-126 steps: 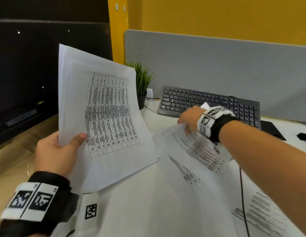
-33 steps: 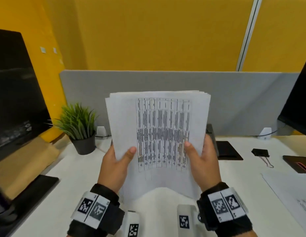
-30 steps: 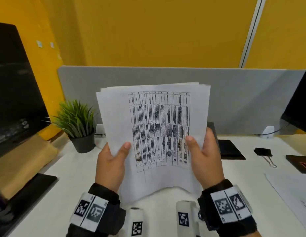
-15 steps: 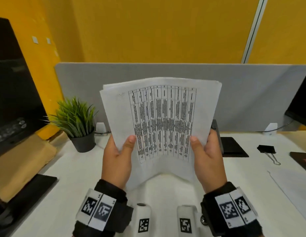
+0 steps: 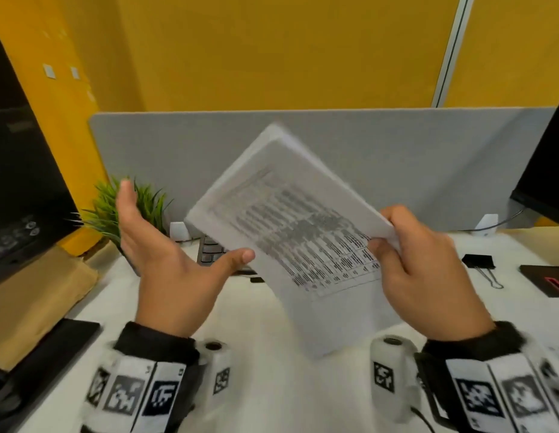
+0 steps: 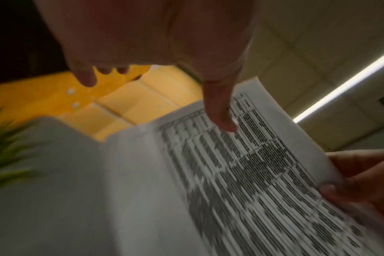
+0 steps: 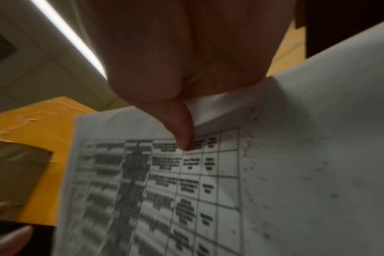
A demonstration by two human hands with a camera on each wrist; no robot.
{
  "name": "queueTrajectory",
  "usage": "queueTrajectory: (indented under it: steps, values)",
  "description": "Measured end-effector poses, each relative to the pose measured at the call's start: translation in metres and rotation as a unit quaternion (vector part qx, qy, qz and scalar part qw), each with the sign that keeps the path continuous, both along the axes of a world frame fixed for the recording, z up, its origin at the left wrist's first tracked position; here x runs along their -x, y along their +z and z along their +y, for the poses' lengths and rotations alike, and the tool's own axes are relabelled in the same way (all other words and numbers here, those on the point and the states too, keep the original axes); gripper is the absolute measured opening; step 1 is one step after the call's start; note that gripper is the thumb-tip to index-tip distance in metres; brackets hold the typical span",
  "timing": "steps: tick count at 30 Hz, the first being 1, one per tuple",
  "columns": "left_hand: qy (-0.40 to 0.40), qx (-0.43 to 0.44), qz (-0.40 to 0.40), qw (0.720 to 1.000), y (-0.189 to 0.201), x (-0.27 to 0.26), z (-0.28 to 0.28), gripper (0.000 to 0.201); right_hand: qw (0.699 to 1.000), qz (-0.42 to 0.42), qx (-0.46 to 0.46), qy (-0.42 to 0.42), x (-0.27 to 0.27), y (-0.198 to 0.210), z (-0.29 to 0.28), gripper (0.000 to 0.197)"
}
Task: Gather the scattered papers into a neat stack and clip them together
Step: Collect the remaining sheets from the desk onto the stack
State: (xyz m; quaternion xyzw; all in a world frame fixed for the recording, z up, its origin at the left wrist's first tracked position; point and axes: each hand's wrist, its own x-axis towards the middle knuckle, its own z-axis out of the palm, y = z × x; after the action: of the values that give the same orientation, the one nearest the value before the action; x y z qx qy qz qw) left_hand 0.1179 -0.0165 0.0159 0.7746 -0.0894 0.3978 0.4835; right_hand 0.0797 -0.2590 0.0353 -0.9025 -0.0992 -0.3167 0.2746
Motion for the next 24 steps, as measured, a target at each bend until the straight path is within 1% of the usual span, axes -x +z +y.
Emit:
queueTrajectory:
  steps: [1,2,3,4,5,6,7,8,9,10,11,12,13,14,16,18,20,22,24]
  values:
    - [-0.023,-0.030,-0.012,0.999,0.006,0.005,0.001,0.127,0.998,-0.012,0.063,-0.008,0.005,0.005,0.003,0.014]
    - [-0.071,-0.039,-0.003,0.997,0.012,0.009,0.001,0.108,0.994,-0.025,0.105,-0.015,0.008,0.007,0.007,0.017]
    - [-0.123,-0.021,0.013,0.992,0.013,0.012,0.000,0.080,0.991,-0.042,0.123,-0.022,0.010,0.006,0.011,0.020]
    - [-0.163,0.018,0.026,0.986,0.010,0.012,0.000,0.054,0.991,-0.065,0.115,-0.031,0.009,0.004,0.014,0.021]
    - [-0.182,0.063,0.035,0.981,0.003,0.008,0.001,0.037,0.991,-0.093,0.080,-0.051,0.006,0.002,0.017,0.021]
    - [-0.184,0.102,0.042,0.977,-0.004,0.003,0.001,0.029,0.989,-0.121,0.020,-0.085,0.002,-0.001,0.016,0.023]
    - [-0.180,0.137,0.048,0.973,-0.010,-0.002,0.001,0.026,0.981,-0.137,-0.052,-0.129,-0.001,-0.004,0.014,0.035]
    - [-0.179,0.170,0.052,0.968,-0.015,-0.005,0.002,0.026,0.970,-0.128,-0.126,-0.163,-0.005,-0.008,0.011,0.052]
    - [-0.186,0.204,0.054,0.960,-0.018,-0.008,0.003,0.028,0.960,-0.090,-0.203,-0.169,-0.008,-0.010,0.008,0.069]
    - [-0.198,0.237,0.056,0.950,-0.020,-0.011,0.004,0.031,0.947,-0.041,-0.288,-0.134,-0.011,-0.011,0.005,0.077]
    - [-0.212,0.262,0.059,0.940,-0.022,-0.012,0.004,0.035,0.926,0.002,-0.372,-0.068,-0.014,-0.013,0.003,0.074]
    - [-0.225,0.278,0.065,0.932,-0.024,-0.014,0.004,0.039,0.898,0.033,-0.440,0.004,-0.017,-0.017,0.002,0.062]
    - [-0.235,0.282,0.072,0.927,-0.027,-0.015,0.004,0.042,0.879,0.052,-0.472,0.048,-0.020,-0.020,0.000,0.047]
    - [-0.240,0.279,0.079,0.926,-0.030,-0.018,0.004,0.042,0.876,0.058,-0.475,0.062,-0.023,-0.023,-0.001,0.036]
    - [-0.241,0.268,0.103,0.927,-0.036,-0.021,0.004,0.042,0.877,0.063,-0.473,0.058,-0.027,-0.029,0.000,0.029]
    - [-0.234,0.261,0.130,0.927,-0.043,-0.024,0.002,0.042,0.868,0.075,-0.488,0.052,-0.031,-0.035,0.003,0.027]
    - [-0.211,0.252,0.145,0.933,-0.048,-0.025,-0.002,0.032,0.860,0.092,-0.499,0.049,-0.034,-0.040,0.007,0.030]
    - [-0.185,0.245,0.139,0.942,-0.050,-0.027,-0.004,0.024,0.860,0.093,-0.499,0.049,-0.035,-0.040,0.010,0.031]
    - [-0.176,0.241,0.126,0.946,-0.048,-0.027,-0.002,0.024,0.859,0.077,-0.503,0.056,-0.034,-0.036,0.009,0.029]
